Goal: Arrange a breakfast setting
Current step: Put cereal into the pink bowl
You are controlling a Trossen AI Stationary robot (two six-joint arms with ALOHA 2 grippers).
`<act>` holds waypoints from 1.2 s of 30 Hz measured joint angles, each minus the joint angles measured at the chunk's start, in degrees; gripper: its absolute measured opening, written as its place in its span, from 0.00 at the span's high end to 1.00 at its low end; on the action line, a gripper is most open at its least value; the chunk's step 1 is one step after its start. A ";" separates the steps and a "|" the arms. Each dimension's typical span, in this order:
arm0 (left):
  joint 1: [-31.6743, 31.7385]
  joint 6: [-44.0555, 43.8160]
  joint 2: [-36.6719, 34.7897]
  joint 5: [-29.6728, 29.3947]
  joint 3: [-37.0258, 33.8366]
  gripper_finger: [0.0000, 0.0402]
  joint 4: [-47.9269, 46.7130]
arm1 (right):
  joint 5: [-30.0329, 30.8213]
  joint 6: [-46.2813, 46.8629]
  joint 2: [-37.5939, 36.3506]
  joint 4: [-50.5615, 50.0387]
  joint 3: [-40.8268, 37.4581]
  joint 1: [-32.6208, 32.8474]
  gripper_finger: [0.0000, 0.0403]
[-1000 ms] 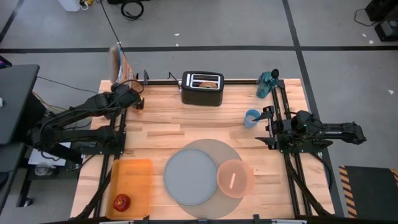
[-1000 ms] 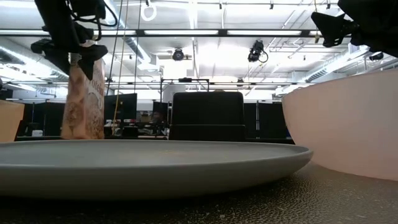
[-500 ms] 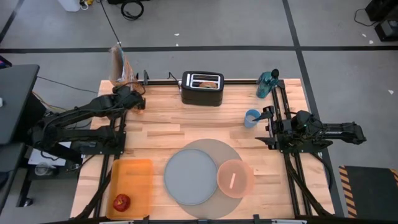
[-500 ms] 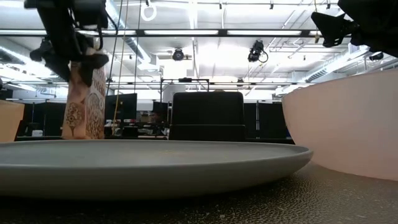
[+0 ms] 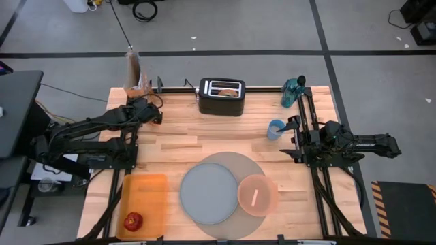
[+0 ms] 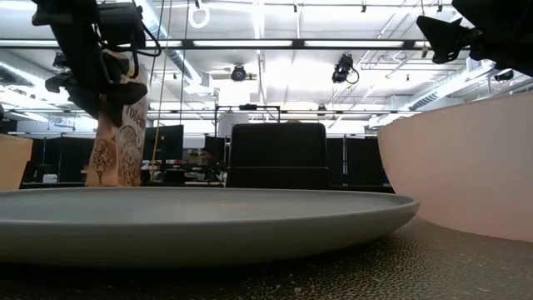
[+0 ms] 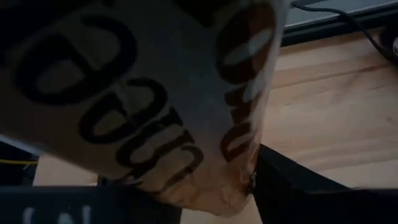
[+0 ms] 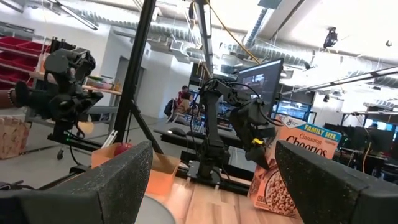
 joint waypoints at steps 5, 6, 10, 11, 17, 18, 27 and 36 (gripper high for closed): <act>0.00 2.01 0.00 -0.83 0.00 0.73 -0.23 | 0.06 0.66 0.02 -0.17 0.00 0.00 0.14; 0.00 2.24 -0.08 -0.85 0.00 0.76 -0.35 | 0.15 1.04 0.00 -0.17 0.00 0.00 0.14; -0.21 4.03 -0.65 -0.89 0.00 0.87 -1.26 | 3.36 1.50 0.01 -0.94 0.00 0.00 0.14; -0.41 4.65 -0.71 -0.86 0.00 0.90 -1.33 | 4.96 1.50 0.02 -0.99 0.00 0.00 0.14; -4.09 9.47 -1.05 1.18 2.52 0.97 -2.92 | 10.17 3.89 0.30 -0.04 0.00 -0.02 0.14; -4.71 9.50 -1.05 1.32 3.36 0.98 -4.45 | 10.16 4.48 0.41 0.52 0.00 -0.02 0.14; -12.87 6.32 -1.40 6.52 12.48 0.98 -17.96 | 10.21 8.34 0.99 1.23 0.00 -0.02 0.14; -23.90 11.97 -1.26 25.33 19.97 0.98 -18.92 | 13.05 12.31 2.99 -2.51 0.00 0.03 0.14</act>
